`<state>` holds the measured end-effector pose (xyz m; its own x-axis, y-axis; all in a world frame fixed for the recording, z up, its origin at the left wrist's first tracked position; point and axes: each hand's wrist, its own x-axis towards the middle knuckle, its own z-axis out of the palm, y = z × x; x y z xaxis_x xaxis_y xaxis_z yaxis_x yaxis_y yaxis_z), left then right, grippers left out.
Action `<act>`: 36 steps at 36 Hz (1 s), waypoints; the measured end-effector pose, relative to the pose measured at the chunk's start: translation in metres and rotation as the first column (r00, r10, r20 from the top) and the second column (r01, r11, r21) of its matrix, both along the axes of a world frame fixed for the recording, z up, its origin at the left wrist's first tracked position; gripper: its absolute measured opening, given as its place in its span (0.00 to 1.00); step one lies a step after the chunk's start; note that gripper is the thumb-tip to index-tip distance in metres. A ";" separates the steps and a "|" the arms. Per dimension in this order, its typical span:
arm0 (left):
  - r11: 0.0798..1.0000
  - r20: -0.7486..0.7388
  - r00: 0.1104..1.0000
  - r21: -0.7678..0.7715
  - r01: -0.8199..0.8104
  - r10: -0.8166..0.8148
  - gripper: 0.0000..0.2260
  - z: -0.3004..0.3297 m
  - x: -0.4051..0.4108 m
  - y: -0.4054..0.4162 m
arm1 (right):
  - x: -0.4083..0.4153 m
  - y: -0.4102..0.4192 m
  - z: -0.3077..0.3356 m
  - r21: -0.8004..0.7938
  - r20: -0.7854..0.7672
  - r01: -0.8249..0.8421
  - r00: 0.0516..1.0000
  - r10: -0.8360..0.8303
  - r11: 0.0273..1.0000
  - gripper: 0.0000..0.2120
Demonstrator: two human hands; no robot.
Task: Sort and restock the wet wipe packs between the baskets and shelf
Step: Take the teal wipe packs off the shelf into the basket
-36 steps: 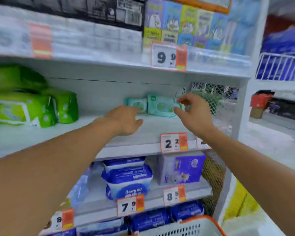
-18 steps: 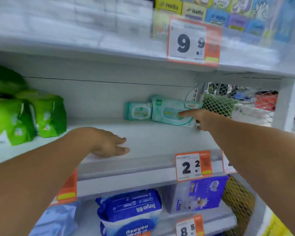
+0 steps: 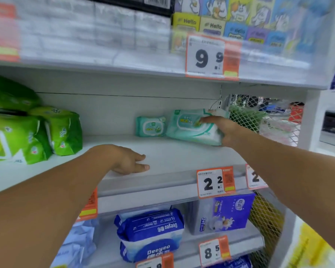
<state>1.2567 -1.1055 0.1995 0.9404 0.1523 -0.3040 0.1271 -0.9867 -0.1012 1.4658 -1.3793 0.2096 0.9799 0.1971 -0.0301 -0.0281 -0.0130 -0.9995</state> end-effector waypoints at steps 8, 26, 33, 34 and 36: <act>0.835 0.353 0.922 -0.547 0.063 0.161 0.25 0.018 -0.038 -0.025 | -0.167 -0.061 0.023 0.395 -0.030 -0.134 0.987 0.159 0.909 0.09; -0.064 0.130 0.915 -0.984 0.166 0.382 0.32 -0.064 -0.180 -0.108 | -0.310 -0.087 -0.090 0.283 -0.151 -0.483 0.831 0.536 0.829 0.39; -0.050 -0.043 0.885 -0.998 -0.022 0.464 0.31 -0.136 -0.204 -0.116 | -0.322 -0.075 -0.141 0.096 -0.374 -0.379 0.843 0.386 0.921 0.18; -0.088 -0.106 0.870 -0.994 -0.072 0.482 0.34 -0.157 -0.210 -0.120 | -0.324 -0.073 -0.154 0.039 -0.423 -0.382 0.831 0.362 0.923 0.18; -0.121 -0.202 0.840 -0.979 -0.162 0.504 0.35 -0.200 -0.225 -0.129 | -0.325 -0.073 -0.188 -0.065 -0.536 -0.482 0.756 0.377 0.874 0.28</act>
